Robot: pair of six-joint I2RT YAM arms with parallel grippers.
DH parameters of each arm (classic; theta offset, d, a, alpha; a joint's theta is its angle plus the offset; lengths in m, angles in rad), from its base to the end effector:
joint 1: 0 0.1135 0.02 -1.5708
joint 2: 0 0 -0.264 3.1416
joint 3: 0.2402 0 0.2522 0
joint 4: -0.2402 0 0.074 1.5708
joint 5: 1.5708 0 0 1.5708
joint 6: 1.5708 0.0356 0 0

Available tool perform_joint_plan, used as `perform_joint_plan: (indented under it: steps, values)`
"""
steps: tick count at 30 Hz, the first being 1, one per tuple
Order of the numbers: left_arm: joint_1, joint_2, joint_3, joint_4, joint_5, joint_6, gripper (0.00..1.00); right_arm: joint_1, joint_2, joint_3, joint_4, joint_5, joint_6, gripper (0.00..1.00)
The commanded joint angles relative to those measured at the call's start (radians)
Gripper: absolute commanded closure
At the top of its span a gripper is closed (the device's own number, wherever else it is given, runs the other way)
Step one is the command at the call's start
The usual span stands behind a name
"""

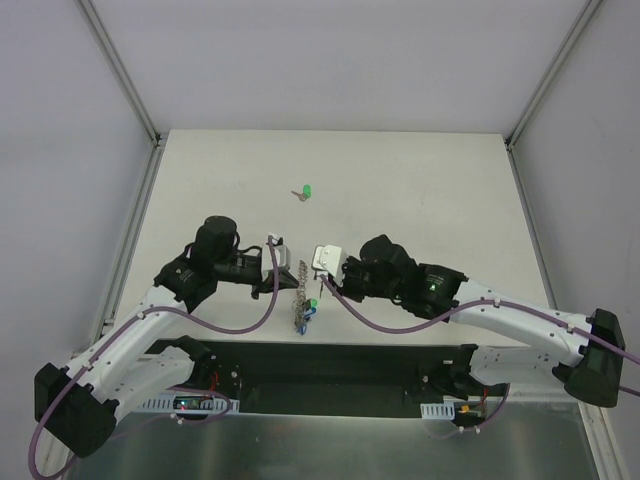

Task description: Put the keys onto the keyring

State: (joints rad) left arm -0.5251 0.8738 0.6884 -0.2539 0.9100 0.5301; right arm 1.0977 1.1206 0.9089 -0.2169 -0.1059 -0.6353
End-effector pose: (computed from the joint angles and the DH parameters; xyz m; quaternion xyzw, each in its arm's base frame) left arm 0.1495 -0.1191 0.2890 0.5853 0.5366 -0.3698 0.4824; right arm 0.1136 0.2302 0.3129 -0.6588 0.5222 0.1670 0.5152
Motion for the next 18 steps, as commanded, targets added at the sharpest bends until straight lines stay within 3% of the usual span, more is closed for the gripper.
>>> perform_joint_plan:
  steps: [1, 6, 18]
  values:
    - [-0.013, 0.008, -0.001, 0.110, 0.079, -0.024, 1.00, 0.028, 0.005, 0.002, 0.083, 0.100, -0.032, 0.99]
    - [-0.013, 0.031, -0.006, 0.153, 0.102, -0.064, 1.00, 0.056, 0.033, 0.013, 0.093, 0.166, -0.040, 0.99]
    - [-0.013, 0.034, -0.013, 0.180, 0.113, -0.085, 1.00, 0.083, 0.022, 0.022, 0.086, 0.137, -0.015, 0.99]
